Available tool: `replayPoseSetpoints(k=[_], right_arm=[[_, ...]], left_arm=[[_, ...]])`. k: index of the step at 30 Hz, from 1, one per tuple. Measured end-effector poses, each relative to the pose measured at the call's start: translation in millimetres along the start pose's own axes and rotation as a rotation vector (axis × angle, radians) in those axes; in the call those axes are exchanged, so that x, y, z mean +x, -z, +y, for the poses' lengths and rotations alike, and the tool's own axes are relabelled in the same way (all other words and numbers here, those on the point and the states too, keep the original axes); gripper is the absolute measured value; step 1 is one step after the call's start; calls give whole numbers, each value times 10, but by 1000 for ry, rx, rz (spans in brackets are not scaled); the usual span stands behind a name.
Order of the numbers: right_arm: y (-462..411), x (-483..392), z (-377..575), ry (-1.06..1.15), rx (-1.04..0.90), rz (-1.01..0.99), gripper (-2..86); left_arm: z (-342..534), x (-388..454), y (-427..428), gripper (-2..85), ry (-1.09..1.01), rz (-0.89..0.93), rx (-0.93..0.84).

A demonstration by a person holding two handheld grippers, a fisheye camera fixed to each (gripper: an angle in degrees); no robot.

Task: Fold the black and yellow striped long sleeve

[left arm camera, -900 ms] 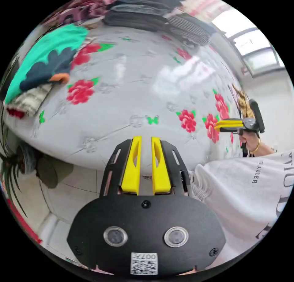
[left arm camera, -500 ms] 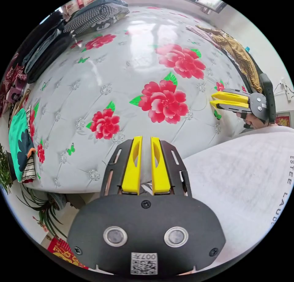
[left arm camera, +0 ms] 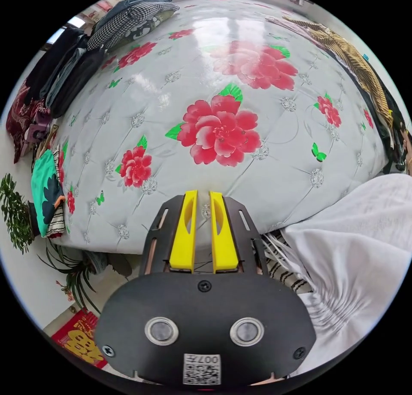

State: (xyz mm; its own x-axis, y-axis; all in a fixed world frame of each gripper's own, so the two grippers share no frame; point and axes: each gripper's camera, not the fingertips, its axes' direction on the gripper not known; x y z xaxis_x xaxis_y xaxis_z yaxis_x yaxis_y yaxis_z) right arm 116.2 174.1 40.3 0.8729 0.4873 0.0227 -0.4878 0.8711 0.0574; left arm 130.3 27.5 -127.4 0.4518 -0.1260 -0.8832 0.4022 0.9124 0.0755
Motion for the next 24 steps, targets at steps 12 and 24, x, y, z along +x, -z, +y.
replayPoseSetpoints(k=[12,24], right_arm=[[957,-224,-362,303,289,-631,34],[2618,-1857,479,1146,290,-1690,31]], left_arm=[[715,607,599,80,191,335,378],[1060,844,1195,107,103,289,636]])
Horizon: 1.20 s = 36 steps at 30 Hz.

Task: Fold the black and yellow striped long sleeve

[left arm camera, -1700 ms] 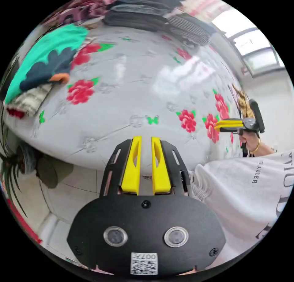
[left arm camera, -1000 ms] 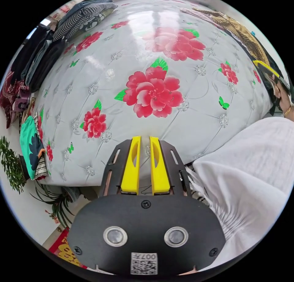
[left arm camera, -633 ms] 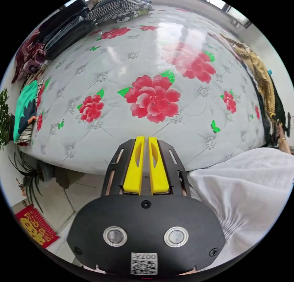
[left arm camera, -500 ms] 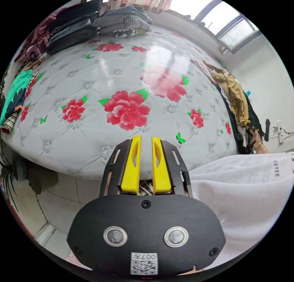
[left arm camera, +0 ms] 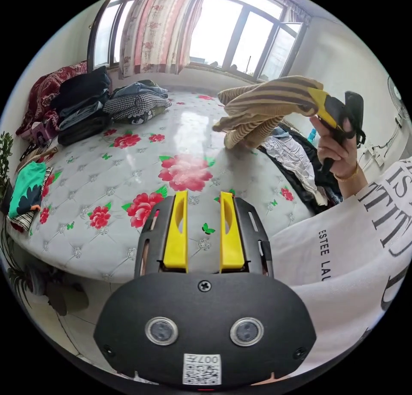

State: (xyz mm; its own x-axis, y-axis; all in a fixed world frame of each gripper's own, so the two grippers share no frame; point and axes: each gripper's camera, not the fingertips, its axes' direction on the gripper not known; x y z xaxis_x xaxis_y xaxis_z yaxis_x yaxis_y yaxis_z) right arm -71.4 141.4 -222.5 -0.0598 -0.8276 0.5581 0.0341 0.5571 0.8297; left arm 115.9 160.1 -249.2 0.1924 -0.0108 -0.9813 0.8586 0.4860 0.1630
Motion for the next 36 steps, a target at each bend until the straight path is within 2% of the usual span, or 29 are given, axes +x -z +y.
replayPoseSetpoints(k=[1,3,6,8,13,16,18,23,26,31,34,36], right_arm=[[-265,-22,36,-18,-64,-67,35],[-597,-35,128,-67,-155,-66,43],[-778,-28,265,-54,-276,87,52],[-688,53,321,-67,-276,191,56],[-376,605,545,-308,-305,448,69],[-367,857,475,-349,-313,491,79],[-489,966,309,-312,-336,452,84],[-1068,892,-251,-99,-384,135,93],[-1255,814,-350,-27,-433,173,92],[-1229,1049,-210,-203,-387,117,80],[-1291,1073,-262,-201,-358,101,74],[-1279,1067,-330,-197,-341,156,72]], left_arm=[[57,-68,-19,109,18,3,-20],[159,-183,-55,109,60,3,-43],[341,-366,-207,107,123,-36,-165],[463,-466,-247,110,141,-47,-197],[683,-902,-112,111,230,-37,-199],[718,-1108,-62,124,246,-21,-207],[715,-1154,-70,131,229,-25,-199],[588,-1279,-203,134,235,11,-176],[399,-1296,-221,134,154,-8,-175],[191,-1246,-75,129,-121,30,-173],[119,-1293,-147,107,-194,61,-173],[62,-1402,-298,66,-148,154,-201]])
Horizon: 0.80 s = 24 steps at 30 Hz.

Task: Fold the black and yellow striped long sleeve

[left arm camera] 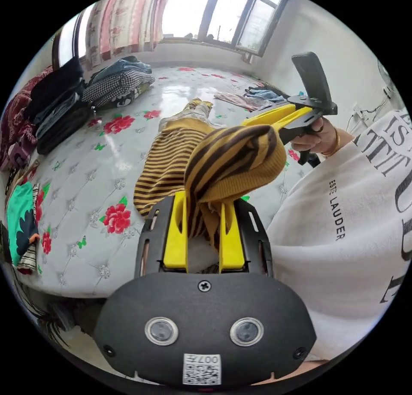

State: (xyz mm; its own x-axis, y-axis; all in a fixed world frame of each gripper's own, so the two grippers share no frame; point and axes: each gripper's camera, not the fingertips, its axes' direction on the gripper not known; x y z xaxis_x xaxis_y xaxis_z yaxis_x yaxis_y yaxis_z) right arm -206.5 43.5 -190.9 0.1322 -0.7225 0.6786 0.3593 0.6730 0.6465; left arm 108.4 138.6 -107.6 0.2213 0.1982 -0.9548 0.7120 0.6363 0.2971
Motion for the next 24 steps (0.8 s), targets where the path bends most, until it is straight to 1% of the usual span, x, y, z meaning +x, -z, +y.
replayPoseSetpoints(k=[1,2,4,5,7,10,14,17,19,21,24], right_arm=[[85,6,2,-20,40,44,71],[140,13,15,-31,60,62,71],[373,27,128,-74,128,140,72],[414,14,160,-73,135,151,72],[470,-99,252,-47,126,155,75],[366,-297,280,9,111,133,82],[264,-409,188,9,149,174,89],[177,-484,60,46,151,237,84],[127,-482,-25,46,137,368,71],[270,-425,-48,-8,182,463,57],[821,-296,19,-41,301,425,42]], left_arm=[[-51,-129,-41,56,63,87,2],[-75,-202,-36,51,110,127,13],[-80,-413,172,47,293,176,146],[-70,-442,249,47,320,185,188],[-35,-508,558,47,409,194,334],[-115,-430,855,46,424,182,440],[-269,-200,1048,46,405,196,520],[-358,-24,1144,45,399,208,558],[-413,112,1232,46,379,181,573],[-425,183,1299,48,356,130,576],[-337,180,1391,58,341,47,576]])
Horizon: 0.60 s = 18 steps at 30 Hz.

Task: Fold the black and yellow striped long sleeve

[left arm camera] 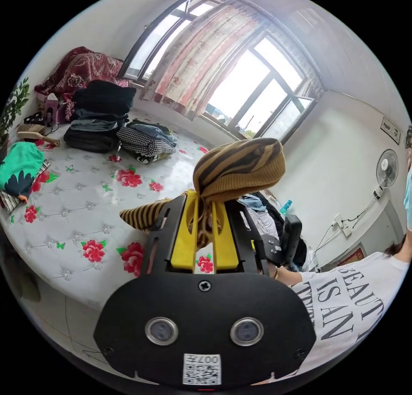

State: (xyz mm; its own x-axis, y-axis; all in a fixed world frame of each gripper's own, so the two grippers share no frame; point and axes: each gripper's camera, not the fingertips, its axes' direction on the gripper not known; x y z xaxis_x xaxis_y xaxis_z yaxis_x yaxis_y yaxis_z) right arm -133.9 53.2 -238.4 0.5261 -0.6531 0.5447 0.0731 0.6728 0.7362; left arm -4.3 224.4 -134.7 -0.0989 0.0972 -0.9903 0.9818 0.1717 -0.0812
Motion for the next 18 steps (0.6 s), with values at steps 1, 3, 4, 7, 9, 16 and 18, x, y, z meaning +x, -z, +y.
replayPoseSetpoints(k=[1,3,4,7,9,16,18], right_arm=[[162,120,-57,-19,17,-12,37],[386,228,-134,-39,53,12,32],[499,261,-169,-38,73,29,29],[619,334,-188,-56,82,65,25],[622,380,-166,-82,71,75,23],[709,302,-205,-82,65,43,19],[798,284,-235,-80,84,40,18]], left_arm=[[37,-19,30,69,-28,-21,-5],[133,-53,52,84,-47,-70,-4],[205,-84,42,94,-39,-112,-17],[406,-151,-69,110,-35,-190,-59],[518,-191,-219,122,-34,-187,-106],[689,-314,-999,183,131,193,-158],[651,-459,-1165,185,191,170,-184]])
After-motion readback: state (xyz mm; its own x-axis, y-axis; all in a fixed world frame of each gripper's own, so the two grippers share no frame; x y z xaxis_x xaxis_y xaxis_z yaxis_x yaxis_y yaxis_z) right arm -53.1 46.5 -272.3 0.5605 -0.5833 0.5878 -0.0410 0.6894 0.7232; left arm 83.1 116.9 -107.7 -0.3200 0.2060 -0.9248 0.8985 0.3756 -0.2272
